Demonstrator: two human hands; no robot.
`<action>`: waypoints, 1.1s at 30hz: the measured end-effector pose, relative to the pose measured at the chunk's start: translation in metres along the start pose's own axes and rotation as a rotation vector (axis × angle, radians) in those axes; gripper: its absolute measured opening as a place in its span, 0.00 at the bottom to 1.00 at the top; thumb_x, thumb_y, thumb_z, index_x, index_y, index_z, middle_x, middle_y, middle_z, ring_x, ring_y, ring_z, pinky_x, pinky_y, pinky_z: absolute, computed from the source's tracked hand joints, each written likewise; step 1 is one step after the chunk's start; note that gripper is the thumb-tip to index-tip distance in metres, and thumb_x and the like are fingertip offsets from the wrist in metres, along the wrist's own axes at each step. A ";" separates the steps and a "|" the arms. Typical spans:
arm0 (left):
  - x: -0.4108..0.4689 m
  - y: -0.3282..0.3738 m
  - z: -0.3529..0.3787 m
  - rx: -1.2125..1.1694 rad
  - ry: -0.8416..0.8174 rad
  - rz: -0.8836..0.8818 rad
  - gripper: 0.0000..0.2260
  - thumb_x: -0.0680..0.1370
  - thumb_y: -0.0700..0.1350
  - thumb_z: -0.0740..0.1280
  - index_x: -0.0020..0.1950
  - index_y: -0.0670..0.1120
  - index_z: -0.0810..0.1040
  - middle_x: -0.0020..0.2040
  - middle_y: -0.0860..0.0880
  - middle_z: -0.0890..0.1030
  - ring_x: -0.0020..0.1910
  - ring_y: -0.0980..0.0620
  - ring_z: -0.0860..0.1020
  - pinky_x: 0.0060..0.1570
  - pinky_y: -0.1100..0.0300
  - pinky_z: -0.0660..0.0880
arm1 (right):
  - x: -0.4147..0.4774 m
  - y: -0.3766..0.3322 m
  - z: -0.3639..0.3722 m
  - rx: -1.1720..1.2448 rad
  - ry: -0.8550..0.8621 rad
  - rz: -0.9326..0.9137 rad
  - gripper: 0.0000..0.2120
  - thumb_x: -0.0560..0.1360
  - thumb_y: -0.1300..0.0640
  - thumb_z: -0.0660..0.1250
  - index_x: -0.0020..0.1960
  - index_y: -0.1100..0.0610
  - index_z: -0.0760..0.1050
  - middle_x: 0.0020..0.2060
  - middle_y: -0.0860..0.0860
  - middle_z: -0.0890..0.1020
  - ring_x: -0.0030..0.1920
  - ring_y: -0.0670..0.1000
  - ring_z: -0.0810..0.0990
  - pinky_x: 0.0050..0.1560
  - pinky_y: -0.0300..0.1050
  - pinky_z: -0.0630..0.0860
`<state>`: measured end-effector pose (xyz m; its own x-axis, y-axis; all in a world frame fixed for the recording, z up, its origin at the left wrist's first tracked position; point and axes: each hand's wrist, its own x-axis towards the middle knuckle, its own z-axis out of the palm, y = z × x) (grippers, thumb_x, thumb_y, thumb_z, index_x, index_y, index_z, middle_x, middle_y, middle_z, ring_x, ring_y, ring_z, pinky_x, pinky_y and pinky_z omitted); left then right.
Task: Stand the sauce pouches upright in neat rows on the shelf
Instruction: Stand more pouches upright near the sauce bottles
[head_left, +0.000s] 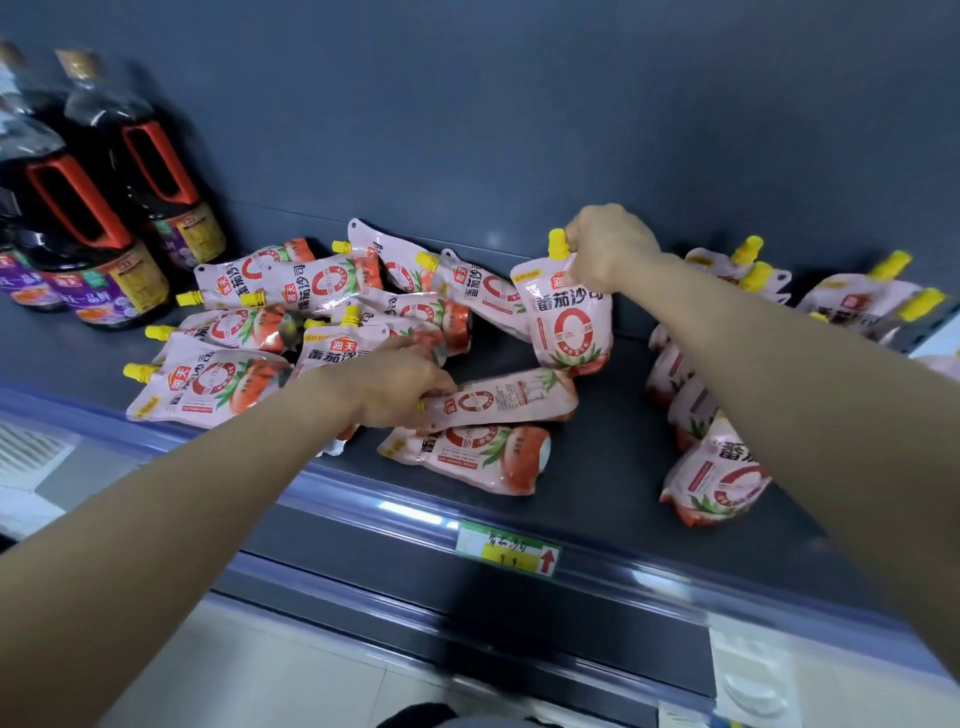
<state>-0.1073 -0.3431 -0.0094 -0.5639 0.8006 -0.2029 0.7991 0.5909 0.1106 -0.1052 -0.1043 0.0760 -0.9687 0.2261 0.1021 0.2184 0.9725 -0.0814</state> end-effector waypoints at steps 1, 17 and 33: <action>0.001 0.000 0.001 0.002 -0.005 -0.008 0.20 0.73 0.51 0.67 0.65 0.52 0.73 0.60 0.48 0.77 0.65 0.46 0.68 0.68 0.56 0.51 | 0.000 0.004 -0.001 0.034 0.026 0.037 0.04 0.71 0.63 0.67 0.45 0.59 0.78 0.49 0.59 0.81 0.47 0.61 0.79 0.41 0.44 0.70; 0.027 0.007 -0.011 -0.102 0.280 0.061 0.10 0.79 0.46 0.60 0.53 0.46 0.80 0.48 0.46 0.81 0.50 0.45 0.76 0.60 0.54 0.66 | 0.012 0.030 -0.011 0.137 -0.028 0.164 0.12 0.70 0.62 0.71 0.53 0.61 0.79 0.53 0.58 0.81 0.49 0.58 0.78 0.43 0.44 0.72; 0.089 0.070 -0.077 -0.462 0.451 -0.005 0.08 0.72 0.46 0.71 0.47 0.46 0.75 0.34 0.52 0.76 0.34 0.52 0.74 0.33 0.64 0.69 | 0.014 0.048 -0.023 0.077 -0.105 0.032 0.14 0.70 0.63 0.71 0.55 0.65 0.79 0.55 0.62 0.82 0.44 0.54 0.78 0.54 0.50 0.78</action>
<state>-0.1174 -0.2232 0.0554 -0.6800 0.7016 0.2130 0.6809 0.4963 0.5385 -0.1060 -0.0532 0.0960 -0.9692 0.2460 -0.0060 0.2438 0.9567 -0.1588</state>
